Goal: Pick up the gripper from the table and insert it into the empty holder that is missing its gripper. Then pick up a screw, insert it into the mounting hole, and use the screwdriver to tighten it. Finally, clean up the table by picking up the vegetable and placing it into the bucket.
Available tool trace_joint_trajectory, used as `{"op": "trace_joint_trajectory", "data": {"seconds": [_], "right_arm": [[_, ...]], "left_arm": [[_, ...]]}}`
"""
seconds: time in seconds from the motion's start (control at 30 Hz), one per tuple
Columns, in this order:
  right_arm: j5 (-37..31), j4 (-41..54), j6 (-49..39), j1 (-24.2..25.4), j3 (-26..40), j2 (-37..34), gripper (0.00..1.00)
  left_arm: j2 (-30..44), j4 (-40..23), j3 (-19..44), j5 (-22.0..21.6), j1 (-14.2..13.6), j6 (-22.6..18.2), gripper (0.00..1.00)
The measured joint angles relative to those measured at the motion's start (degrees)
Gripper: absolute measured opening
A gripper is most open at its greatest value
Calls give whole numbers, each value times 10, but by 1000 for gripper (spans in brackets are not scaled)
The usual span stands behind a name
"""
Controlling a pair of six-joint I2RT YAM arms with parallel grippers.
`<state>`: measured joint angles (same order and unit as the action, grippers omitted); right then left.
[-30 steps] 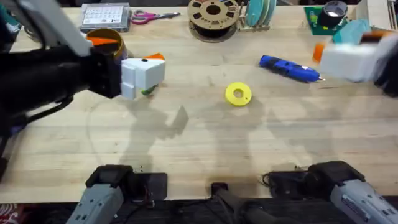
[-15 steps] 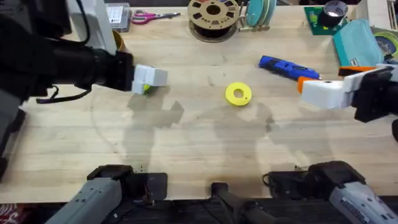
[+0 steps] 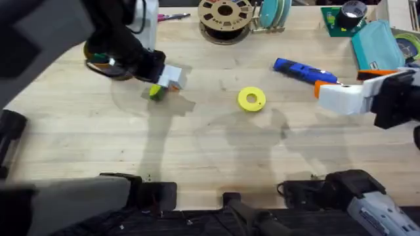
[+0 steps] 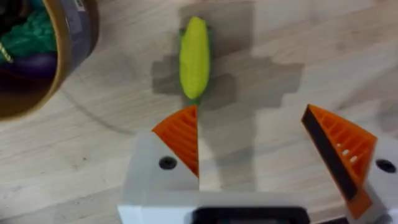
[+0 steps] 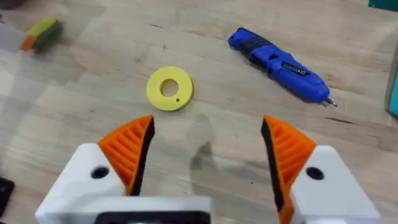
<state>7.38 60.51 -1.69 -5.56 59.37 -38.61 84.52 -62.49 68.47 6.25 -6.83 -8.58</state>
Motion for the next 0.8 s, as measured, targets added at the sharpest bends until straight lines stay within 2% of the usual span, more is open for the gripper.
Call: {"op": "trace_joint_trajectory", "data": {"seconds": [0.23, 0.6, 0.8], "right_arm": [[0, 0, 0, 0, 0, 0, 998], [0, 0, 0, 0, 0, 0, 997], [0, 0, 0, 0, 0, 0, 997]], "left_arm": [[100, 62, 0, -30, 3, -6, 986], [164, 95, 0, -41, 15, -20, 980], [168, 98, 0, -44, 15, -22, 875]]}}
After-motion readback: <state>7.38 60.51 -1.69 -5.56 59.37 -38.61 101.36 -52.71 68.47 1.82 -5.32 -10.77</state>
